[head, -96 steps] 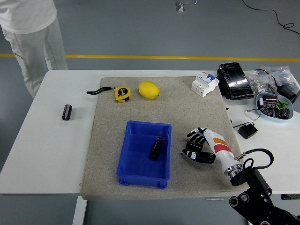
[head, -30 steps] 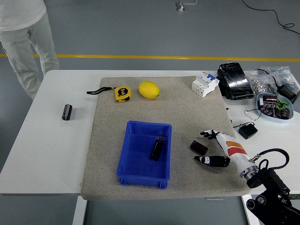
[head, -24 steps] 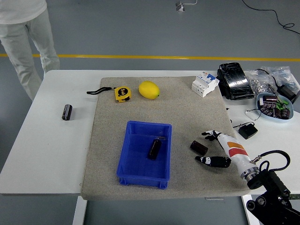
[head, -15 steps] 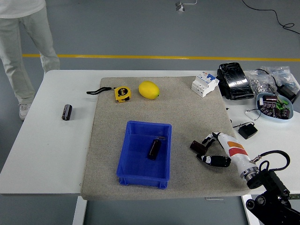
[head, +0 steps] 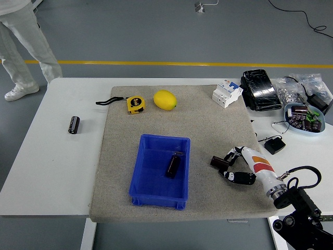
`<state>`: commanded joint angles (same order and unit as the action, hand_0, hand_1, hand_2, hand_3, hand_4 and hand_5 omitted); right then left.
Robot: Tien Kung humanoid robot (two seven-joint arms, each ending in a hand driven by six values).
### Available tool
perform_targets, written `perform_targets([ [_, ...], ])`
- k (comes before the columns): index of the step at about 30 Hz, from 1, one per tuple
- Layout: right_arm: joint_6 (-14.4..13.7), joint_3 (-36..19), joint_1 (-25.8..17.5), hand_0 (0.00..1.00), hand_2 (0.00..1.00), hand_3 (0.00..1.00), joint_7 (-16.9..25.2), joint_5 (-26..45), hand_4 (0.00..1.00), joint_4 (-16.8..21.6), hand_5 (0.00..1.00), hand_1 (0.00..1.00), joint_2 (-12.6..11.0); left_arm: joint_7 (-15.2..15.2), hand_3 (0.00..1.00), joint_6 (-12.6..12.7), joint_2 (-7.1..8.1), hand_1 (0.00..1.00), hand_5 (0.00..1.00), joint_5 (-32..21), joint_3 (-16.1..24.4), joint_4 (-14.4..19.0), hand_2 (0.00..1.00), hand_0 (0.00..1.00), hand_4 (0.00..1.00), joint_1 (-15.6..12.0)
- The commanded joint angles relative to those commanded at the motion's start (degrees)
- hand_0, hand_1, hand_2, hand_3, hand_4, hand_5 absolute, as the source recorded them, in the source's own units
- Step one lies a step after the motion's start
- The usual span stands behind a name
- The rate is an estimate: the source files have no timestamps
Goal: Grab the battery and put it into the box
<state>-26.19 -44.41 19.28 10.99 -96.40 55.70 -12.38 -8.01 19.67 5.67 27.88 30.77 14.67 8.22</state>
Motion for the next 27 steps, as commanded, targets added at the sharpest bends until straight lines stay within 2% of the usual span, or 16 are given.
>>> perform_targets([
  [7,2.3,-0.1,0.1,0.325,0.403,0.434,-0.1,-0.4,0.813,0.2,0.14,0.361,0.0,0.1,0.63,0.0,0.03,0.677,0.64,-0.1,0.0,0.0,0.703,0.737,0.675,0.0],
  [8,2.7,-0.1,0.1,0.448,0.499,0.505,0.0,-0.5,0.846,0.2,0.153,0.475,0.0,0.1,0.63,-0.1,0.03,0.677,0.639,-0.1,0.0,0.0,0.703,0.737,0.675,0.0],
  [20,3.7,0.4,0.6,0.458,0.519,0.513,0.0,-0.1,0.859,0.0,0.164,0.495,0.8,-0.1,0.629,-0.2,0.06,0.675,0.636,0.4,0.2,0.0,0.703,0.737,0.675,-0.1],
  [26,3.0,-0.1,0.8,0.44,0.52,0.506,-0.1,0.5,0.856,0.0,0.165,0.493,0.5,0.0,0.63,-0.1,0.08,0.676,0.635,0.1,0.1,0.0,0.703,0.737,0.675,-0.1],
  [27,3.0,-0.2,0.8,0.411,0.502,0.492,-0.1,0.6,0.836,0.1,0.16,0.475,0.3,0.0,0.63,-0.1,0.09,0.675,0.635,0.1,0.1,0.0,0.702,0.738,0.676,-0.1],
])
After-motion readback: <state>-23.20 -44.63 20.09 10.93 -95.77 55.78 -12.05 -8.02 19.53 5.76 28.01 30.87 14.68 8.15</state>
